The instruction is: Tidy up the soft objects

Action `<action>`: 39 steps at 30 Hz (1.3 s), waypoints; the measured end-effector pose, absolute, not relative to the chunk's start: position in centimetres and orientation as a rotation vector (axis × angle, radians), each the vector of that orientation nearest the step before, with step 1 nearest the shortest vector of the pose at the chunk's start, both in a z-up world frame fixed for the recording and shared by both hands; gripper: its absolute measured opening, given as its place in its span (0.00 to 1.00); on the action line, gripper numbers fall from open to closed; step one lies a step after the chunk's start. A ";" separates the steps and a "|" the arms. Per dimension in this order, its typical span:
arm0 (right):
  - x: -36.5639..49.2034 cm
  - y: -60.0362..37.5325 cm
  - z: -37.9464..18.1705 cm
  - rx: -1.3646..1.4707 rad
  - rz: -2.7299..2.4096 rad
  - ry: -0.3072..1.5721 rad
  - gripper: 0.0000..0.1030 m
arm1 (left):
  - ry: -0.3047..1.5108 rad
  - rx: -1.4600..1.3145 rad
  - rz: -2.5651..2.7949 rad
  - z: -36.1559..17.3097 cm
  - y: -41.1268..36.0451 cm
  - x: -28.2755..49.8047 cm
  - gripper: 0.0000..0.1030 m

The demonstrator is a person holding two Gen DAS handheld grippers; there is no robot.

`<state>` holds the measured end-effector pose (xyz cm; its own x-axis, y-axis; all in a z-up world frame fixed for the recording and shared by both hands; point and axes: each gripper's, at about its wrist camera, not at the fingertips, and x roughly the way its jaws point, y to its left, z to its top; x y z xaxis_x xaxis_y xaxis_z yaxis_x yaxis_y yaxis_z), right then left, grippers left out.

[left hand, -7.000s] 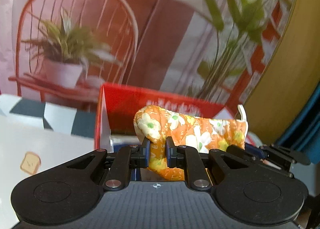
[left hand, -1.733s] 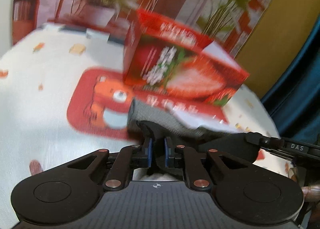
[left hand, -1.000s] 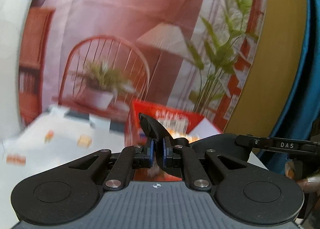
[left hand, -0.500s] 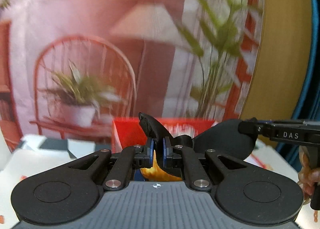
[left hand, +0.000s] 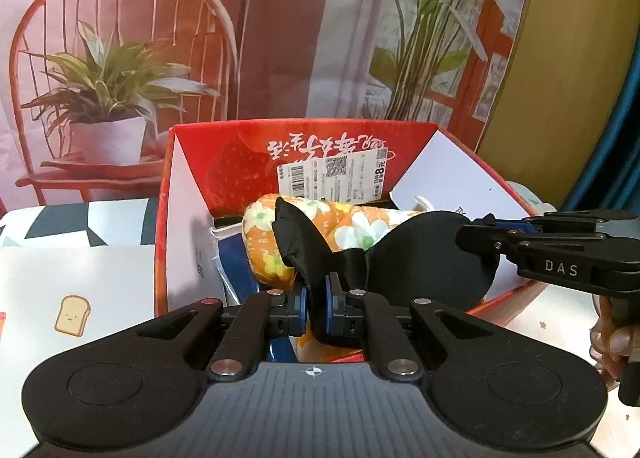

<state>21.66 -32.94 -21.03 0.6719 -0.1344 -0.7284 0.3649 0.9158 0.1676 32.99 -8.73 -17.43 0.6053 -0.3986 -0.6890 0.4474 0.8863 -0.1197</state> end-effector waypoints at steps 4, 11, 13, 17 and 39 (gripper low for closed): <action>21.1 -33.0 -20.6 0.307 -0.312 0.781 0.21 | 0.768 0.069 -0.496 -16.6 -8.6 32.7 0.14; 18.5 -31.6 -17.6 0.278 -0.332 0.707 0.52 | 0.691 0.104 -0.475 -13.2 -6.6 29.3 0.59; 17.6 -30.9 -16.9 0.280 -0.328 0.697 0.60 | 0.682 0.096 -0.468 -12.5 -5.8 28.2 0.63; 15.2 -29.1 -15.8 0.301 -0.311 0.677 0.68 | 0.671 0.071 -0.453 -11.7 -4.1 25.4 0.72; -0.1 -18.3 -21.9 0.345 -0.278 0.824 0.86 | 0.942 -0.056 -0.457 -21.7 1.6 12.1 0.75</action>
<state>-0.11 -18.26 -21.87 0.6486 -0.1066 -0.7536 0.3710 0.9088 0.1908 12.11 1.56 -21.74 0.5001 -0.4014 -0.7673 0.3535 0.9035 -0.2422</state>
